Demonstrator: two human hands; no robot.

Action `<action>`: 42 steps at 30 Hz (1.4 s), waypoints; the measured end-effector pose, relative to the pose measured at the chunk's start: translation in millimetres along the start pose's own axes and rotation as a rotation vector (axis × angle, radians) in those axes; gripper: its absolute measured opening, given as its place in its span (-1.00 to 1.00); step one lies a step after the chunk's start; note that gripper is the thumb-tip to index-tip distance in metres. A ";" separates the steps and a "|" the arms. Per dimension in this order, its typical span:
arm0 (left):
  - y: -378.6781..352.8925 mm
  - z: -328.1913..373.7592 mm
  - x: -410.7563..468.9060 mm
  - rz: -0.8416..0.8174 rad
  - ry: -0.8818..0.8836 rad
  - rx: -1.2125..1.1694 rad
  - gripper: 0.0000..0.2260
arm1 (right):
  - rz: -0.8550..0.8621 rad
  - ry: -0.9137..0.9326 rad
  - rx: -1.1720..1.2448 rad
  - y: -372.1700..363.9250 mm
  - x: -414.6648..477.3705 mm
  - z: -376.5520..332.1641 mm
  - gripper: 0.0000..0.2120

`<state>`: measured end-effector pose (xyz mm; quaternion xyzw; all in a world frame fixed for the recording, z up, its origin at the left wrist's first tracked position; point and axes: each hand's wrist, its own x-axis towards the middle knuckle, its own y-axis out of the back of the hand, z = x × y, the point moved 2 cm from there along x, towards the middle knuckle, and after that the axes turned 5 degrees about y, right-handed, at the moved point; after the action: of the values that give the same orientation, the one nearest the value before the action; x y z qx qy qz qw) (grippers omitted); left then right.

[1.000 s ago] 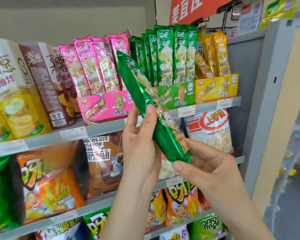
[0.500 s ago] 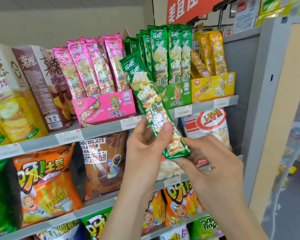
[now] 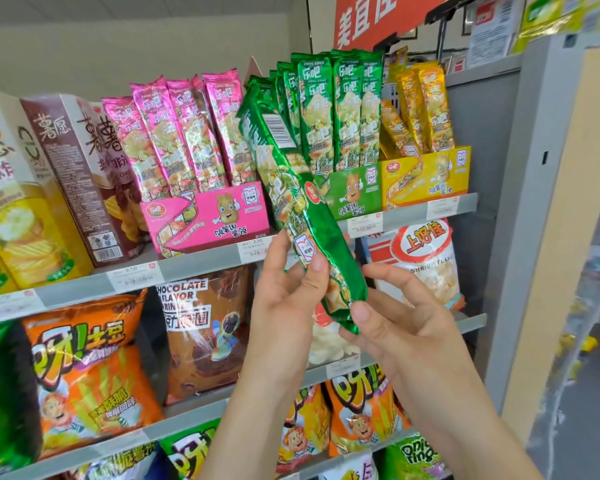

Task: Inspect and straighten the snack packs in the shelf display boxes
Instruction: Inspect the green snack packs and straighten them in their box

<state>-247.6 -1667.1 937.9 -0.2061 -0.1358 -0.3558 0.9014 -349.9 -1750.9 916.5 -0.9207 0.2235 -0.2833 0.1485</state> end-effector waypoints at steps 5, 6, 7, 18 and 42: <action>-4.9 3.3 0.2 -0.033 -0.012 0.079 -0.57 | 0.035 0.013 -0.094 3.3 -0.1 2.8 -0.33; -5.2 4.0 0.9 -0.020 -0.032 0.097 -0.62 | 0.046 0.028 -0.119 3.7 -0.6 2.6 -0.34; -5.0 4.3 1.3 -0.003 -0.048 0.103 -0.64 | 0.050 0.046 -0.143 3.7 -1.2 1.9 -0.38; -1.8 7.0 -0.2 -0.119 0.007 -0.083 -0.61 | -0.114 0.073 -0.119 1.8 -4.1 -6.1 -0.57; -15.7 254.9 143.4 -0.002 -0.569 0.885 -0.69 | 0.010 0.868 -0.960 -62.3 130.8 -61.6 -0.65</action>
<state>-181.8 -1642.1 1222.1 0.1058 -0.5128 -0.1952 0.8293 -269.0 -1771.5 1050.0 -0.6854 0.3691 -0.4976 -0.3825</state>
